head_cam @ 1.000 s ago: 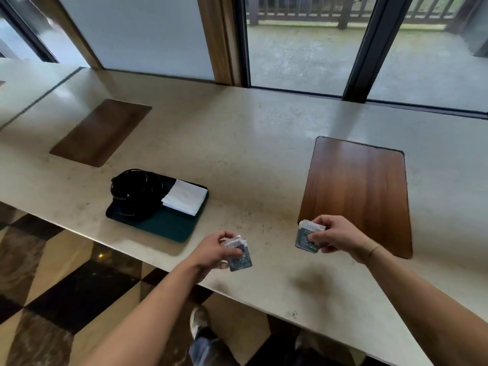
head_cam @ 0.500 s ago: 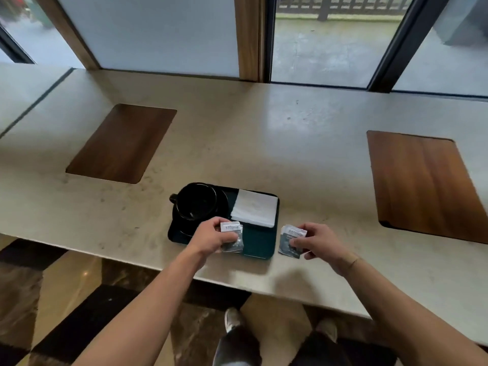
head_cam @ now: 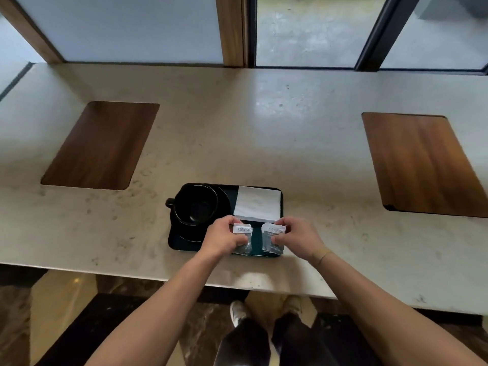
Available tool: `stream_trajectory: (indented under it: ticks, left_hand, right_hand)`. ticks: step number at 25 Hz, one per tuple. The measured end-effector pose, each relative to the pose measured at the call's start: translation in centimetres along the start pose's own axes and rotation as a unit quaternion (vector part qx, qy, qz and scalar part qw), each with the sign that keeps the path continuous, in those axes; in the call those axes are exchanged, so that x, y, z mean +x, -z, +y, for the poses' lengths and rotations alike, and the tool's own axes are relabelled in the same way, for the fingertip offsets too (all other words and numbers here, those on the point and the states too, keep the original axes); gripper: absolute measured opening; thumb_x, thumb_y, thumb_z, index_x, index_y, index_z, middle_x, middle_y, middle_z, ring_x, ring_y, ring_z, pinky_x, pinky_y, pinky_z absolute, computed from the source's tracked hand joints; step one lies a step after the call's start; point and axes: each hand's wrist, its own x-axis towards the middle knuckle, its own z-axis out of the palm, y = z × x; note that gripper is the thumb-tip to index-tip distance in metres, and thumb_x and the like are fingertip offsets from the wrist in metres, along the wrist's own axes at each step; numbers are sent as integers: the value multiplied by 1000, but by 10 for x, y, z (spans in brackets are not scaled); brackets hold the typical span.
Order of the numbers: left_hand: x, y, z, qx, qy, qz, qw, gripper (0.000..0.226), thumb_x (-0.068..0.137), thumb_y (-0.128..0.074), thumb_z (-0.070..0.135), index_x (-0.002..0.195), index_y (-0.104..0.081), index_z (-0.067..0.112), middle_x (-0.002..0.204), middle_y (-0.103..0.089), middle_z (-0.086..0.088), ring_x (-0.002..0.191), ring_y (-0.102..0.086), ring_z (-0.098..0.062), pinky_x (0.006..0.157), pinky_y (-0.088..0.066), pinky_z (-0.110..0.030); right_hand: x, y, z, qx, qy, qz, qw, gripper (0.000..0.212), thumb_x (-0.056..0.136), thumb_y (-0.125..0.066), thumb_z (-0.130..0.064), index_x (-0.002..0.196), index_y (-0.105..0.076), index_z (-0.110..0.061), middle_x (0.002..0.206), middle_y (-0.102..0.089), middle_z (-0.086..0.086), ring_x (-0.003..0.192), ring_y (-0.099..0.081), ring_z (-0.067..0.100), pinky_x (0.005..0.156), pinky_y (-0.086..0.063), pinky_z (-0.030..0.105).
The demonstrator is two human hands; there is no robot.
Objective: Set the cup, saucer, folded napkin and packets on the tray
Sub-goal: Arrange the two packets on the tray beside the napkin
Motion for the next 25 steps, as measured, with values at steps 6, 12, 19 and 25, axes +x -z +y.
stream_trajectory:
  ticks: [6,12,19,25]
  left_hand:
    - [7,-11,-2,89,-39,41,994,31,74,-80,14,97,-63,24,91,-71,2,82,-68,-12,77,-60,-37]
    - [-1,-19,-1,267,-115,82,953,30,80,-73,34,105,-56,31,99,-65,9,85,-63,-15,67,-51,-35]
    - [-10,-19,1,433,-177,110,877,42,89,-61,46,121,-47,23,113,-54,0,84,-65,-25,57,-43,-33]
    - [-11,-18,1,493,-170,104,847,44,91,-55,51,120,-47,19,115,-50,-3,81,-65,-27,54,-38,-33]
  right_hand:
    - [11,-8,4,-76,11,9,997,34,78,-75,-23,109,-64,-27,96,-70,-4,82,-63,11,71,-55,31]
    - [3,-19,-1,-212,62,54,974,32,82,-68,-31,112,-59,-33,98,-69,-7,83,-60,14,63,-51,31]
    - [-5,-25,-3,-288,95,90,949,35,87,-60,-38,120,-56,-28,110,-57,-4,96,-52,18,68,-43,29]
    - [-6,-26,-8,-324,89,103,936,32,86,-59,-36,116,-55,-23,112,-50,0,96,-49,21,68,-45,30]
